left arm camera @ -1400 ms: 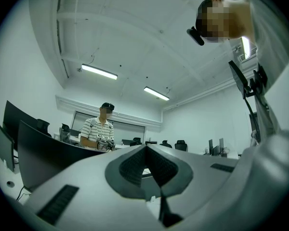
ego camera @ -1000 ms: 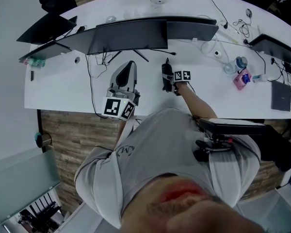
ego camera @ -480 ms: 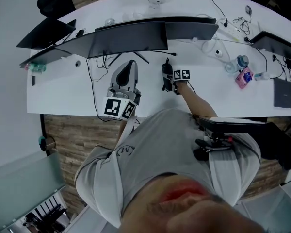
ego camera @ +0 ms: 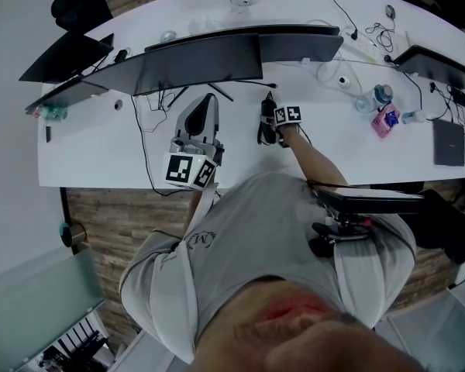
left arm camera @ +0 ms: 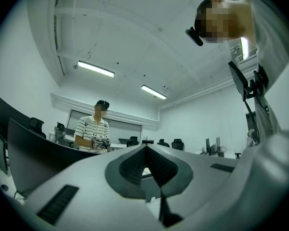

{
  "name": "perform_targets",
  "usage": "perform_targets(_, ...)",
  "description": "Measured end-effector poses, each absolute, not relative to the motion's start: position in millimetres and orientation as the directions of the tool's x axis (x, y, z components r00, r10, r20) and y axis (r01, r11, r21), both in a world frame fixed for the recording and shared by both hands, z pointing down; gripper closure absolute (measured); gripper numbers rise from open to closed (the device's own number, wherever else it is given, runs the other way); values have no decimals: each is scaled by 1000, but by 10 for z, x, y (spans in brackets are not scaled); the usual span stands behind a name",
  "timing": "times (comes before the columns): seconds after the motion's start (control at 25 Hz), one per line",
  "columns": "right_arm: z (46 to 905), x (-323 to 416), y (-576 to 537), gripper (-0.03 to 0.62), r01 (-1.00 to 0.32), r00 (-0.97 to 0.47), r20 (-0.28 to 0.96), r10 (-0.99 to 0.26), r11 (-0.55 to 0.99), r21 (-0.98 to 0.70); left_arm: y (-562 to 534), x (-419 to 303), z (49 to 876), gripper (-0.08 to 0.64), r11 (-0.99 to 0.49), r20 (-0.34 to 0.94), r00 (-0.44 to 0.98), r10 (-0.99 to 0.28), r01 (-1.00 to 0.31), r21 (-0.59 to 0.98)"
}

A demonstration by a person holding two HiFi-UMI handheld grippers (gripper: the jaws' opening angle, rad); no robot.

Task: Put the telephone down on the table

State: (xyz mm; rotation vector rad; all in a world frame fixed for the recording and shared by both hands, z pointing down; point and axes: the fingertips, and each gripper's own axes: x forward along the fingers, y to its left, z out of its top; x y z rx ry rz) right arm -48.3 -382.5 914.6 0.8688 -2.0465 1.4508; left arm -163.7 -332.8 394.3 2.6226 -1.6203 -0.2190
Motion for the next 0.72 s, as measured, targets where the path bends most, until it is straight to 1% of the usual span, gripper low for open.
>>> perform_targets(0.2, 9125, -410, -3792, 290, -739, -671, 712, -207, 265, -620, -3320, -1636, 3923, 551, -455, -98, 446, -890, -882, 121)
perform_targets(0.4, 8893, -340, -3920, 290, -699, -715, 648, -263, 265, -664, -3347, -1675, 3914, 551, -445, -107, 435, -894, -887, 121)
perform_targets(0.56, 8833, -206, -3935, 290, -717, -697, 658, -285, 261, -646, -3347, -1667, 3941, 551, -443, -106, 432, -896, -888, 125)
perform_targets(0.72, 8690, -130, -3966, 290, -719, -695, 641, -326, 270, -641, -3345, -1658, 3917, 551, -443, -119, 430, -895, -888, 126)
